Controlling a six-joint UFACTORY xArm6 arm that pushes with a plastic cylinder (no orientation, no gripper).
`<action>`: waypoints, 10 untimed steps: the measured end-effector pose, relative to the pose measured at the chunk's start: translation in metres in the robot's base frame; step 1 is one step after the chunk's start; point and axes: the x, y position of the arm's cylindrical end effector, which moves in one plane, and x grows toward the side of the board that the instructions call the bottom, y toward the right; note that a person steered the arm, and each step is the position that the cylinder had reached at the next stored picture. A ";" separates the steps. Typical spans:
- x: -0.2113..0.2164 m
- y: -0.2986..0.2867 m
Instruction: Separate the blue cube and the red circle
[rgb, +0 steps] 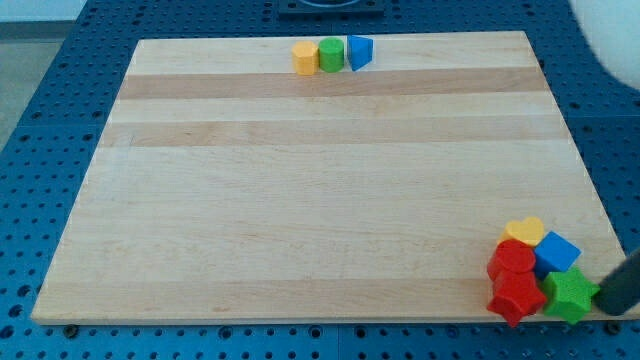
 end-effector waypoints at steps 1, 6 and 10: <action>-0.001 -0.020; -0.003 -0.021; -0.009 -0.034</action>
